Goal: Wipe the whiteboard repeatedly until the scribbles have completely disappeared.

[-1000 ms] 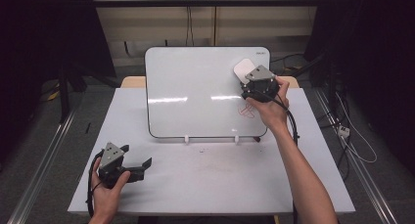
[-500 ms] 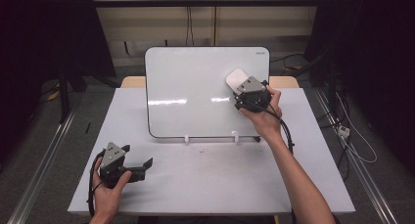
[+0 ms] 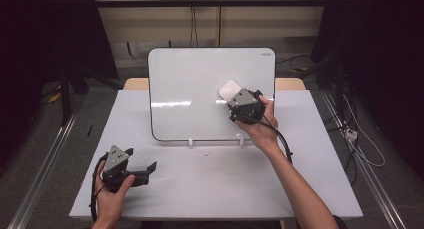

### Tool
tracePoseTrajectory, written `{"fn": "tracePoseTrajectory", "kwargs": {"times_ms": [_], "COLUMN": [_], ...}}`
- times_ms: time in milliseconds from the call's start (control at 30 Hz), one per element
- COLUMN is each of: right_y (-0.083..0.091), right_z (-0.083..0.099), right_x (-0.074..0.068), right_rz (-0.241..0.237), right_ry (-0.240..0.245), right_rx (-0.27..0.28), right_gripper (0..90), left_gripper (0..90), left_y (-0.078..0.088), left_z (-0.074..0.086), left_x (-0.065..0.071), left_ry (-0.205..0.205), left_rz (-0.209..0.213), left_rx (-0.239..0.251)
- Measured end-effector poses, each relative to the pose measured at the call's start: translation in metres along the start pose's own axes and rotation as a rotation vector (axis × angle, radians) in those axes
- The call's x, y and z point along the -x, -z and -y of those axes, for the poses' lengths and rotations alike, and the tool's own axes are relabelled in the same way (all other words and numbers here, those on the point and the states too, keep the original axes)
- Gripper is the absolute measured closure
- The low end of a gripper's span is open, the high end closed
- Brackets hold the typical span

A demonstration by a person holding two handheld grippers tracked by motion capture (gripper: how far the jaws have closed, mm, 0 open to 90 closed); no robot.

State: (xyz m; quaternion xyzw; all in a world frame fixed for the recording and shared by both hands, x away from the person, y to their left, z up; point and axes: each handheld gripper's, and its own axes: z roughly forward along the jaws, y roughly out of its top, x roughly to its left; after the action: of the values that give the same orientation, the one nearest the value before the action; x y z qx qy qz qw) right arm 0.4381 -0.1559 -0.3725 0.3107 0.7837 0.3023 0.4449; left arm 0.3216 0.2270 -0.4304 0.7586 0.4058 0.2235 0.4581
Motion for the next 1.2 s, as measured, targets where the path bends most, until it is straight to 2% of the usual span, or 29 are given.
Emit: {"fn": "tracePoseTrajectory", "kwargs": {"times_ms": [200,433,500,833,867,1067,1200], "right_y": [0.000,0.000,-0.001,0.000,0.000,0.000,0.001], "right_z": [0.000,0.000,0.000,0.000,0.000,0.001,0.001], "right_x": [-0.023,-0.022,-0.019,0.001,0.008,0.020,0.037], "right_rz": [-0.043,-0.051,-0.051,-0.025,-0.016,0.001,0.023], "right_ry": [0.065,0.071,0.070,0.024,0.003,-0.021,-0.053], "right_rx": [-0.004,-0.004,0.000,0.000,0.003,0.003,-0.001], "right_gripper": [31.1,31.2,31.2,31.2,31.2,31.2,31.2], "left_gripper": [5.9,5.8,5.9,5.8,5.9,5.8,5.9], "left_y": [0.000,0.001,0.001,0.002,0.002,0.003,0.004], "left_z": [0.000,0.000,0.001,0.001,0.000,0.000,0.000], "left_x": [0.000,-0.002,-0.002,-0.003,-0.003,-0.003,-0.003], "left_ry": [-0.001,-0.005,0.005,0.006,0.006,0.001,0.010], "left_rz": [0.002,-0.002,-0.001,-0.003,-0.002,-0.002,-0.003], "left_rx": [0.000,-0.006,-0.002,0.003,0.003,0.004,0.010]}}
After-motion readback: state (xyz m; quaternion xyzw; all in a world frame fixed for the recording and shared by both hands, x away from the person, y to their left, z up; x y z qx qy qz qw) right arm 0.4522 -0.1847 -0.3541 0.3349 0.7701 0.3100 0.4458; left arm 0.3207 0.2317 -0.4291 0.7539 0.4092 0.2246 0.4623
